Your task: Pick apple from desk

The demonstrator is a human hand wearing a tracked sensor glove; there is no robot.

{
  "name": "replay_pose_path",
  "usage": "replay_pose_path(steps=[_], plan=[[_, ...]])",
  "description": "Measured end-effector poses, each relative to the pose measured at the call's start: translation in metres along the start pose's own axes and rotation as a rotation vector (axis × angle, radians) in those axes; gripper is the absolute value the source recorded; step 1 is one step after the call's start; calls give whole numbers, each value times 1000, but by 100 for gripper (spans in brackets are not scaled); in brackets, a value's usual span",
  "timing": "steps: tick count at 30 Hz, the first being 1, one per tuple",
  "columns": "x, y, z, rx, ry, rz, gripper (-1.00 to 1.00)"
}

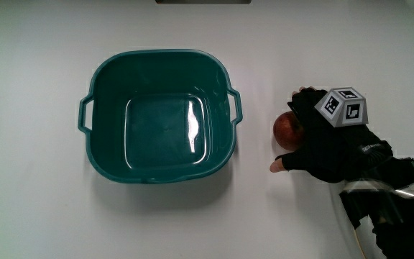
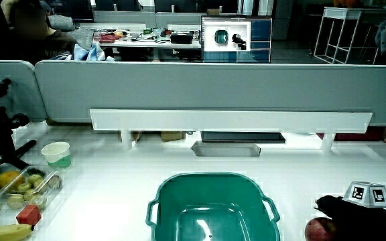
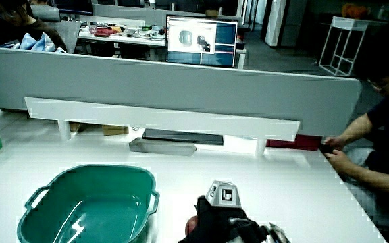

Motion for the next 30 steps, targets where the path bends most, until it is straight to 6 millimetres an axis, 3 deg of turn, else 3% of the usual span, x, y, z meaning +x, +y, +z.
replay_pose_path(steps=[15, 30], plan=[[18, 17, -3, -33, 55, -33, 0], [23, 16, -1, 71, 85, -4, 48]])
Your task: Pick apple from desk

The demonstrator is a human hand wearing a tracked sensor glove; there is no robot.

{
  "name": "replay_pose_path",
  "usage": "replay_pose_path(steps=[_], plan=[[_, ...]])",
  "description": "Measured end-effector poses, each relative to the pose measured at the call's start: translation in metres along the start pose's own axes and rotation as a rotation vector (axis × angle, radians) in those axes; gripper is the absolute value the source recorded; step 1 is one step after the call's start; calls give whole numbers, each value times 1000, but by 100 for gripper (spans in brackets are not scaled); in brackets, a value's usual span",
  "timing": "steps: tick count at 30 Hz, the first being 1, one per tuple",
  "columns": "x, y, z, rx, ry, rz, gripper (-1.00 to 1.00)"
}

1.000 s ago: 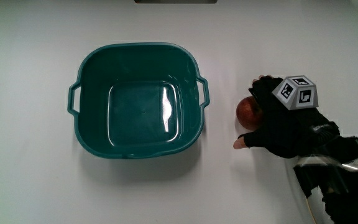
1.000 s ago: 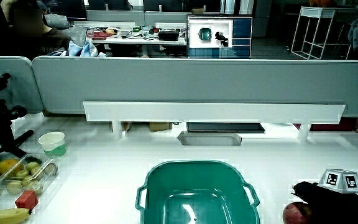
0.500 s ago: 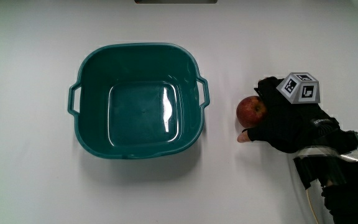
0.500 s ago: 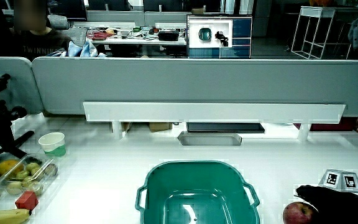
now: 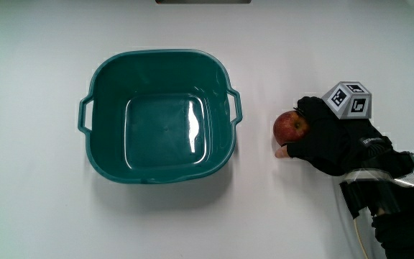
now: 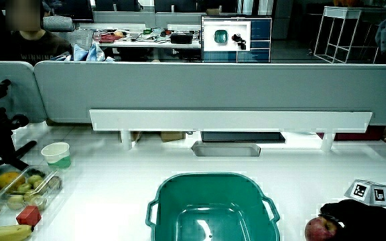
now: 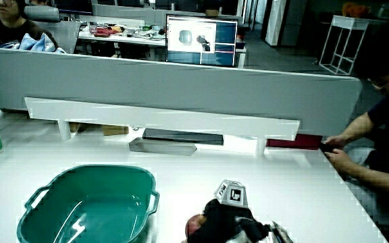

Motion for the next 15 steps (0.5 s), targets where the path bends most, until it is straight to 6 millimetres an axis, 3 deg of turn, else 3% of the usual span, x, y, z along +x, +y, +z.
replay_pose_path(steps=[15], plan=[[0, 0, 1, 80, -22, 17, 97]])
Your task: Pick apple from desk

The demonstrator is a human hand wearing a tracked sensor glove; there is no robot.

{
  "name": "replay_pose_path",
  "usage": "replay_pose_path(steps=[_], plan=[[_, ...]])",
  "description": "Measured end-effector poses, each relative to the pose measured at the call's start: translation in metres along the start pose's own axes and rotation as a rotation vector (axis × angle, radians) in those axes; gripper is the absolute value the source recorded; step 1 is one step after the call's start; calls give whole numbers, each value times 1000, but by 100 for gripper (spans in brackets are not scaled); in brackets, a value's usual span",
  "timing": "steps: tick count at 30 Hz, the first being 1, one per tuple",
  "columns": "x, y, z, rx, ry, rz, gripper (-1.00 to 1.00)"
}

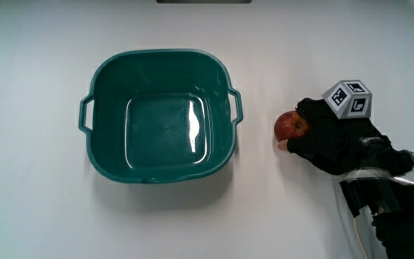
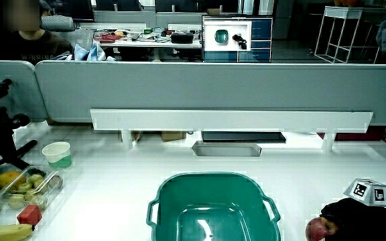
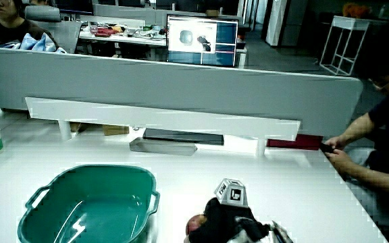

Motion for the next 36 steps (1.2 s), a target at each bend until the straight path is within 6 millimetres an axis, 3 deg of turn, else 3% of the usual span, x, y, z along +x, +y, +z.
replay_pose_path(steps=[12, 23, 28, 29, 30, 31, 32, 34, 36], plan=[[-9, -8, 6, 53, -40, 44, 100], [-43, -31, 36, 155, -80, 129, 100], [-45, -23, 40, 176, -75, 122, 100], [-50, -25, 44, 190, -83, 132, 100], [-59, -29, 49, 81, 23, 153, 100], [-58, -26, 50, 196, -74, 146, 100], [-64, -28, 54, 192, -82, 161, 100], [-72, -27, 57, 93, 58, 186, 100], [-81, -29, 61, 121, 43, 223, 100]])
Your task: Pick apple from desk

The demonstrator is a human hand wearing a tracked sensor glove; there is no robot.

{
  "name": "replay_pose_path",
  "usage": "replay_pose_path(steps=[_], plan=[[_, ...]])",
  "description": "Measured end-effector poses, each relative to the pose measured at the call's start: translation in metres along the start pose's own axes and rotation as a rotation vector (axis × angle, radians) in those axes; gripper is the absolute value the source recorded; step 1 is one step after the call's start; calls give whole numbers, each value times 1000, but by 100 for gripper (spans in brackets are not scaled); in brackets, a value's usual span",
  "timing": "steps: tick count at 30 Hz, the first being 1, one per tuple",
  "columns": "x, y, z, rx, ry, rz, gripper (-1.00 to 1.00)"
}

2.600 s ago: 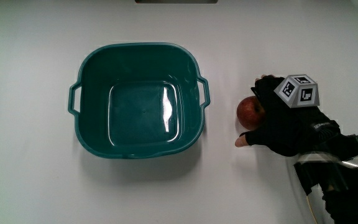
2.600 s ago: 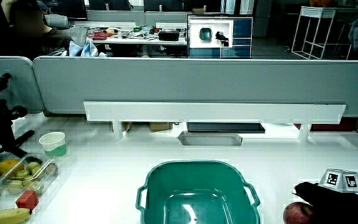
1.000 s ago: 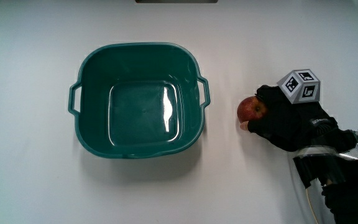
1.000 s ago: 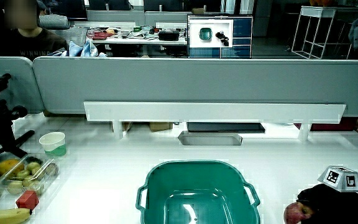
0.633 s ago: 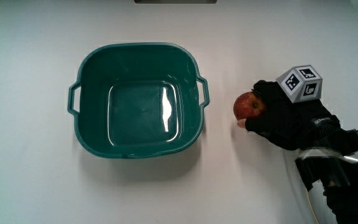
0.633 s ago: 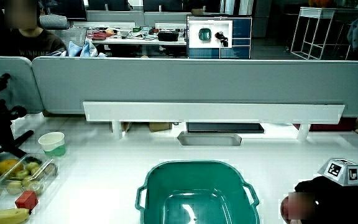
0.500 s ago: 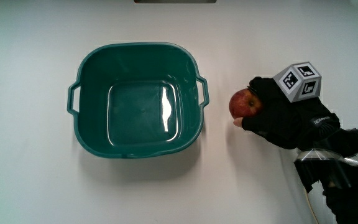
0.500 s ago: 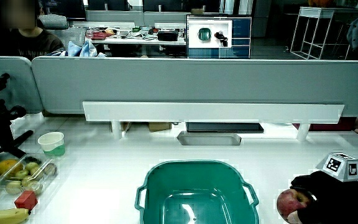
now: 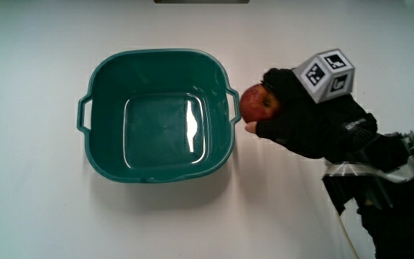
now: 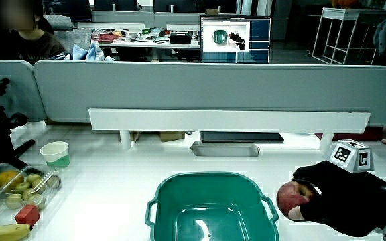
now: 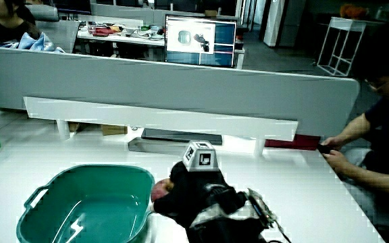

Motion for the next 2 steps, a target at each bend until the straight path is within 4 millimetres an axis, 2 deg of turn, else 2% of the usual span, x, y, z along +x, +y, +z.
replay_pose_path(steps=[2], plan=[[-4, 5, -1, -1, 24, 22, 100]])
